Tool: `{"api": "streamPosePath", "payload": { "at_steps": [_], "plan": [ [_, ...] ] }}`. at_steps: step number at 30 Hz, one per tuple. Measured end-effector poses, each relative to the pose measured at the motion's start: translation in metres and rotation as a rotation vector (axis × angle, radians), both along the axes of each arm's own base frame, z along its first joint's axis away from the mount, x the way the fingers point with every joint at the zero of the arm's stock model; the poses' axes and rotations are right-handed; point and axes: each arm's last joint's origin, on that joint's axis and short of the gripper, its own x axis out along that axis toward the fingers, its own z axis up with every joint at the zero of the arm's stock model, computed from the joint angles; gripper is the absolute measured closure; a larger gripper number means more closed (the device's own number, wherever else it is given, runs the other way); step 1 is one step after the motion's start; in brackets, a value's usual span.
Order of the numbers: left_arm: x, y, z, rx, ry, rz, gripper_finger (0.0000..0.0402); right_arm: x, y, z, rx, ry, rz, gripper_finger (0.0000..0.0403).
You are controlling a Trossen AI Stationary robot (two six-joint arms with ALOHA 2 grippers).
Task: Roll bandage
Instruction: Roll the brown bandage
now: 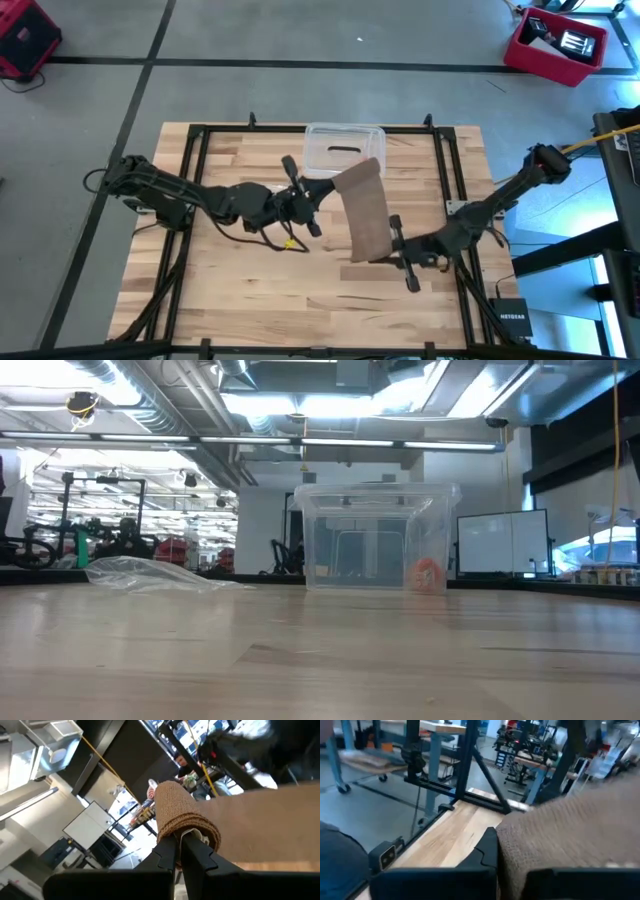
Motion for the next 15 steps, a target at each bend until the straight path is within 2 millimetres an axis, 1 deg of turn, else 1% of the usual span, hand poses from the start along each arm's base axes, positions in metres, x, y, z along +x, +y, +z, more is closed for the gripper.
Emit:
{"api": "streamPosePath", "payload": {
  "at_steps": [3, 8, 12, 15],
  "plan": [
    [0.001, 0.004, -0.009, -0.006, 0.016, 0.006, 0.0399, -0.002, 0.010, 0.024, -0.066, 0.020, -0.014, 0.0399],
    [0.002, 0.007, -0.024, -0.041, -0.004, 0.008, 0.0399, -0.007, 0.021, 0.061, -0.135, 0.035, -0.026, 0.0400],
    [0.004, 0.008, -0.037, -0.078, -0.035, -0.028, 0.0399, -0.010, 0.023, 0.081, -0.169, -0.004, -0.014, 0.0401],
    [0.008, 0.007, -0.047, -0.095, -0.046, -0.043, 0.0399, -0.010, 0.023, 0.091, -0.170, -0.029, -0.008, 0.0401]
  ]
}}
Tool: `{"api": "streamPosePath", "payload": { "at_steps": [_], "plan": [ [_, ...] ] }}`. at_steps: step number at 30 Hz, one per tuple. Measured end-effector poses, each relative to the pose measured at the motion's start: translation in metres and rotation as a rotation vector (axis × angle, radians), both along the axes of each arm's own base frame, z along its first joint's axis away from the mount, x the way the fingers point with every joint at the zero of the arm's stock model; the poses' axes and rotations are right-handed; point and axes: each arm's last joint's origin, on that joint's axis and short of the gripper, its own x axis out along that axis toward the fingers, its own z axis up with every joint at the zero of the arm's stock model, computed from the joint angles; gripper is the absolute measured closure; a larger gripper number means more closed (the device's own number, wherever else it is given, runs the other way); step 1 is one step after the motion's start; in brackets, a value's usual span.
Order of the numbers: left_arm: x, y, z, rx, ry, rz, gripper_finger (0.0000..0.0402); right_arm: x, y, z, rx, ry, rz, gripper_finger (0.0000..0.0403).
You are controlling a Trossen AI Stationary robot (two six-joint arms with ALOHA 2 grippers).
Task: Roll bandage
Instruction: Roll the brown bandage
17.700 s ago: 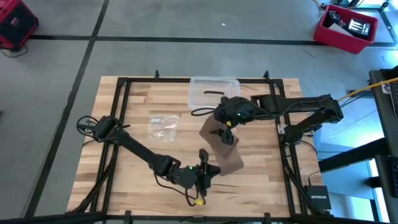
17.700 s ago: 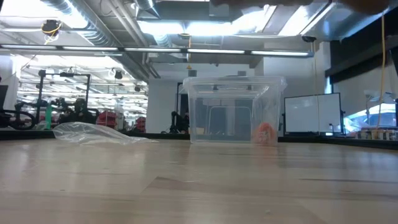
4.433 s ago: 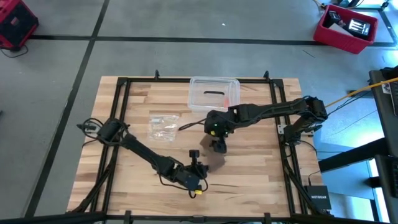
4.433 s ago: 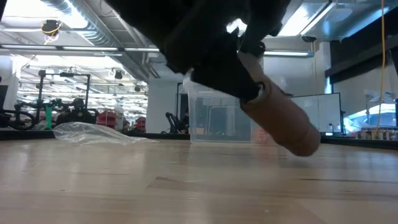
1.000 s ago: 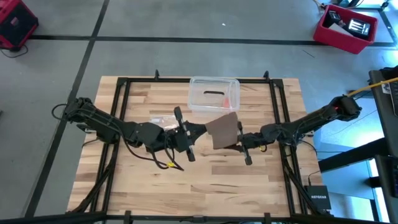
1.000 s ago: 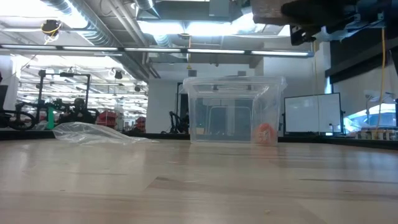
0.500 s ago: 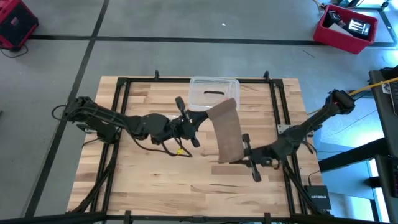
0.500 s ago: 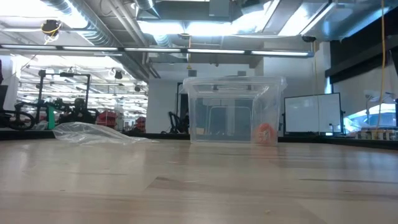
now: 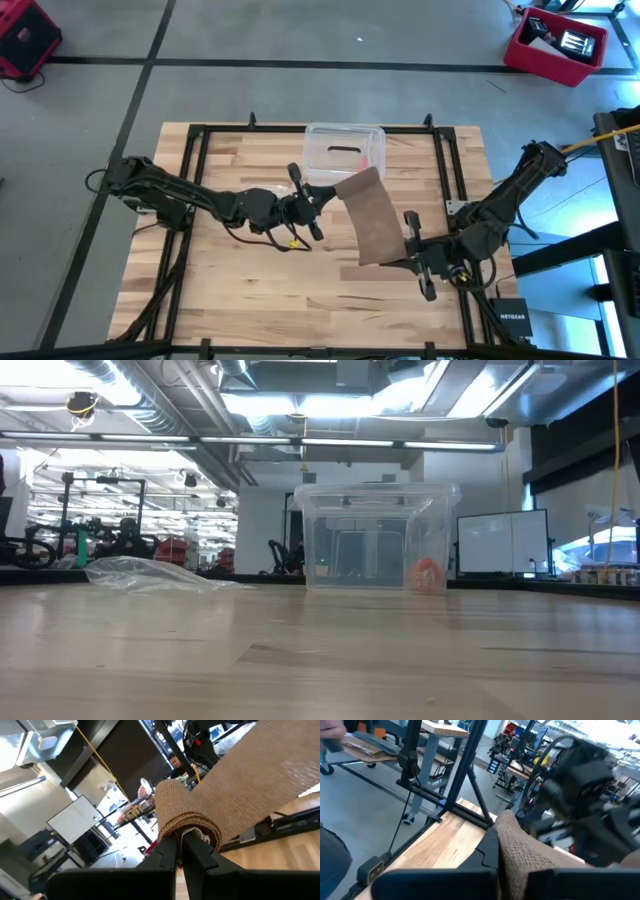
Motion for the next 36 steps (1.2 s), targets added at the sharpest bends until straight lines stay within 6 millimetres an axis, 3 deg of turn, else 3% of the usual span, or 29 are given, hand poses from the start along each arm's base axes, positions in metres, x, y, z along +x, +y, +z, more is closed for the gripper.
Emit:
{"api": "streamPosePath", "payload": {
  "at_steps": [11, 16, 21, 30, 36],
  "plan": [
    [0.028, -0.010, -0.046, -0.038, 0.069, -0.080, 0.0399, 0.013, 0.011, 0.033, -0.177, -0.055, -0.003, 0.0401],
    [0.037, -0.026, -0.068, -0.056, 0.111, -0.174, 0.0399, 0.011, 0.004, 0.055, -0.235, -0.085, -0.071, 0.0400],
    [0.040, -0.046, -0.081, -0.056, 0.114, -0.261, 0.0397, 0.020, -0.013, 0.065, -0.262, -0.076, -0.163, 0.0400],
    [0.031, -0.083, -0.087, -0.012, 0.140, -0.394, 0.0398, 0.042, -0.055, 0.060, -0.270, 0.004, -0.343, 0.0400],
    [0.019, -0.111, -0.078, 0.129, 0.091, -0.455, 0.0399, 0.056, -0.081, 0.036, -0.172, 0.105, -0.349, 0.0400]
  ]
}}
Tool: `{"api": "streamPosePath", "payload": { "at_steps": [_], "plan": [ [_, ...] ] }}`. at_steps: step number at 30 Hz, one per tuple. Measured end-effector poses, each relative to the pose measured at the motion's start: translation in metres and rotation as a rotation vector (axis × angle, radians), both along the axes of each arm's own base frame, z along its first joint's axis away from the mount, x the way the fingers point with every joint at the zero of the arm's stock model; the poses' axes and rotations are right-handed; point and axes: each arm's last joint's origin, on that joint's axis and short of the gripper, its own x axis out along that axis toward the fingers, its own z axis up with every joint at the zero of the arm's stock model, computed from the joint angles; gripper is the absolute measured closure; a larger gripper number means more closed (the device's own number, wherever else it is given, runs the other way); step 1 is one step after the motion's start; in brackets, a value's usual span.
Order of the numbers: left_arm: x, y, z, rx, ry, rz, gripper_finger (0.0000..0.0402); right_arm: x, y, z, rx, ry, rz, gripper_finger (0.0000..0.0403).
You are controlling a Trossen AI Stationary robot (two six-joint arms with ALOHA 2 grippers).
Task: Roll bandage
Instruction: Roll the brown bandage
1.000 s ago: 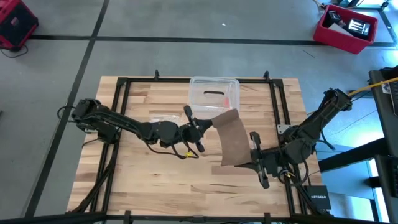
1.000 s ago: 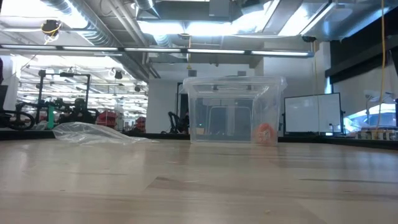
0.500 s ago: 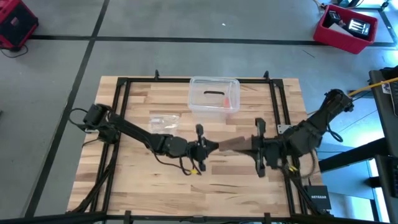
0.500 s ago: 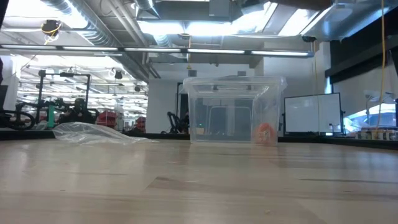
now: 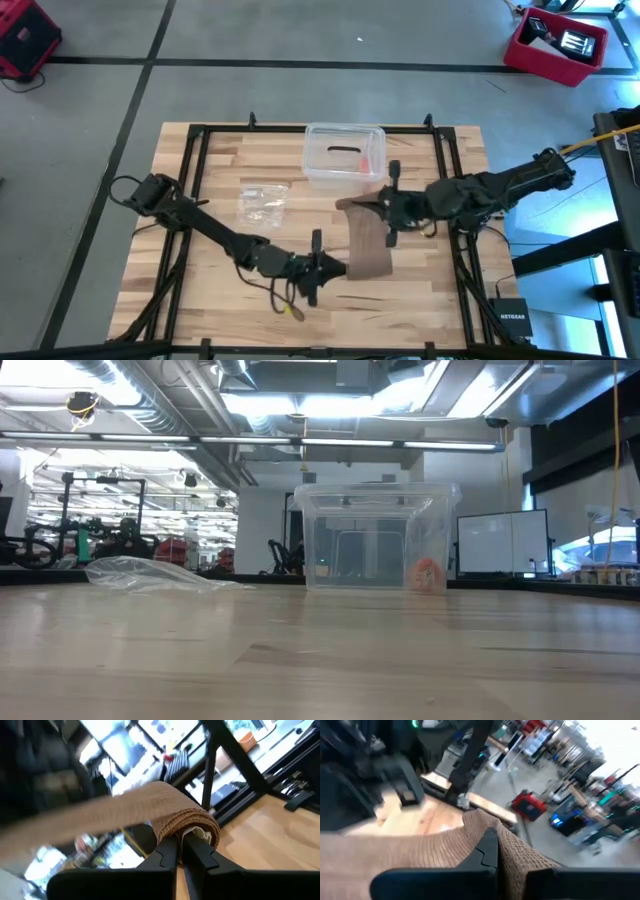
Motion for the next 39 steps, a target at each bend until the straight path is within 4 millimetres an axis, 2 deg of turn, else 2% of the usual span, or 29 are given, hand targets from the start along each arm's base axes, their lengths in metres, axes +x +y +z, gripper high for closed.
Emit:
{"api": "streamPosePath", "payload": {
  "at_steps": [9, 15, 21, 24, 30, 33, 36, 39],
  "plan": [
    [-0.015, -0.017, 0.012, 0.154, -0.033, 0.056, 0.0399, 0.011, -0.021, -0.059, 0.220, 0.139, 0.037, 0.0400],
    [-0.018, -0.015, 0.017, 0.223, -0.036, 0.106, 0.0398, 0.011, -0.019, -0.092, 0.377, 0.215, 0.092, 0.0400],
    [-0.014, -0.008, 0.017, 0.244, -0.025, 0.138, 0.0397, 0.010, -0.017, -0.111, 0.565, 0.296, 0.077, 0.0392],
    [-0.013, -0.005, 0.015, 0.235, -0.010, 0.144, 0.0397, 0.009, -0.017, -0.117, 0.600, 0.325, 0.073, 0.0350],
    [-0.011, -0.001, 0.008, 0.190, 0.055, 0.146, 0.0397, 0.006, -0.018, -0.123, 0.650, 0.385, 0.032, 0.0217],
    [-0.010, 0.001, 0.001, 0.150, 0.112, 0.154, 0.0397, 0.004, -0.017, -0.121, 0.658, 0.381, 0.050, 0.0163],
    [-0.011, 0.003, -0.006, 0.112, 0.173, 0.160, 0.0396, 0.004, -0.020, -0.120, 0.655, 0.378, 0.033, 0.0125],
    [-0.012, 0.003, -0.011, 0.073, 0.215, 0.165, 0.0396, 0.004, -0.026, -0.120, 0.656, 0.366, 0.005, 0.0104]
  ]
}}
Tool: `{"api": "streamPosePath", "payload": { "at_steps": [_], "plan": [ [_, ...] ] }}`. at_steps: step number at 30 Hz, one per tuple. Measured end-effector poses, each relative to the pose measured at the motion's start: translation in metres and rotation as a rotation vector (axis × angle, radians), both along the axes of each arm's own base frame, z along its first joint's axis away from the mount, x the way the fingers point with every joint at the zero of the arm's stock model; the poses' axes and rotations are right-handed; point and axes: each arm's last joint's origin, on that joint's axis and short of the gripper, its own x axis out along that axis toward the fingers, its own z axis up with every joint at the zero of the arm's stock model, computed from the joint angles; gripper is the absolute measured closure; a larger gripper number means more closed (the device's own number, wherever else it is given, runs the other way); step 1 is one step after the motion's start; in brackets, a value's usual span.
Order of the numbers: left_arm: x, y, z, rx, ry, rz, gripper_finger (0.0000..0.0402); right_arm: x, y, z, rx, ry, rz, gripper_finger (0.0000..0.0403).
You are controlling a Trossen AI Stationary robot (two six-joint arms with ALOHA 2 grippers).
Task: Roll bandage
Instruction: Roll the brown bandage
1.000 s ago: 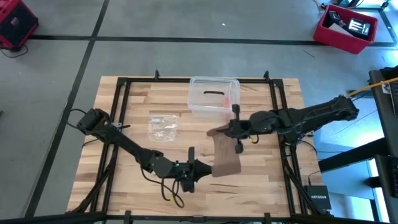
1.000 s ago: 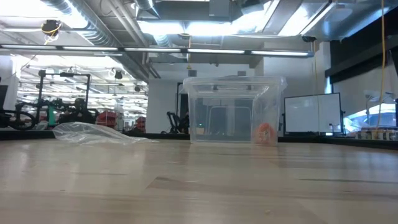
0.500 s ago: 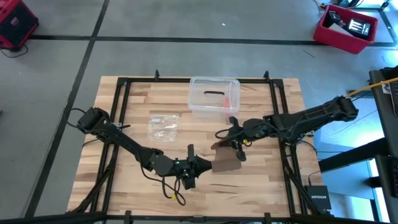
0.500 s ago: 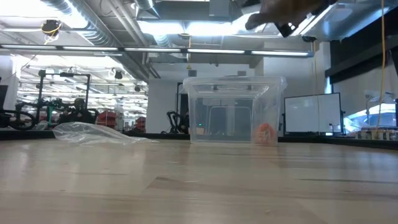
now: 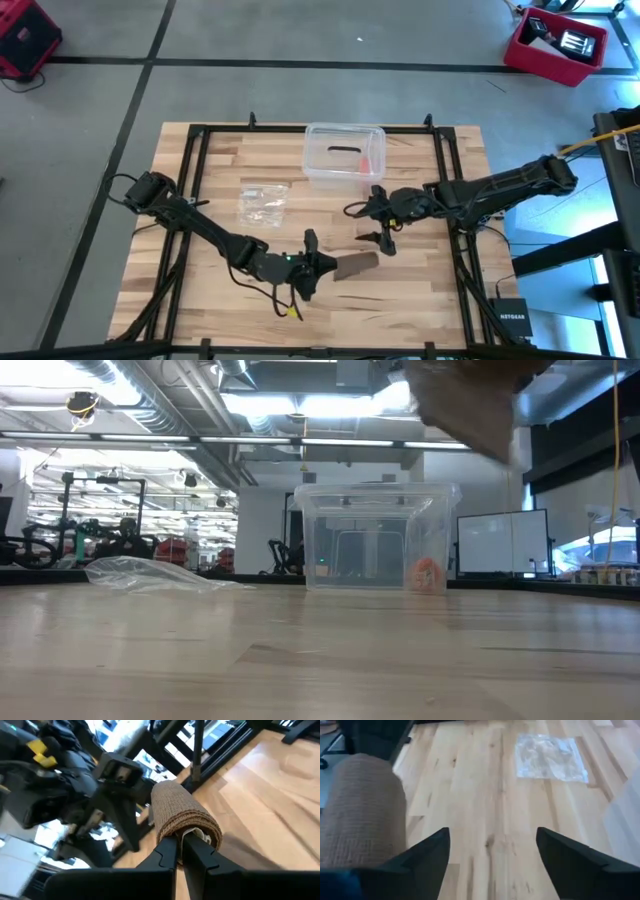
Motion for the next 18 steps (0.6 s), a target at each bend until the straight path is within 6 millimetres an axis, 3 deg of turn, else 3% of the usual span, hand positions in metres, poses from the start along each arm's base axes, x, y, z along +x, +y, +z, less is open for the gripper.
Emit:
{"api": "streamPosePath", "payload": {
  "at_steps": [5, 12, 18],
  "plan": [
    [-0.001, 0.000, -0.002, -0.030, 0.013, 0.007, 0.0396, -0.006, -0.010, 0.002, -0.035, 0.076, -0.007, 0.0100],
    [-0.006, -0.004, 0.020, 0.048, -0.111, 0.064, 0.0396, -0.042, -0.015, 0.018, -0.038, 0.176, -0.015, 0.0119],
    [-0.007, 0.005, 0.042, 0.033, -0.242, 0.090, 0.0396, -0.057, 0.003, -0.010, -0.011, -0.047, 0.055, 0.0130]
  ]
}}
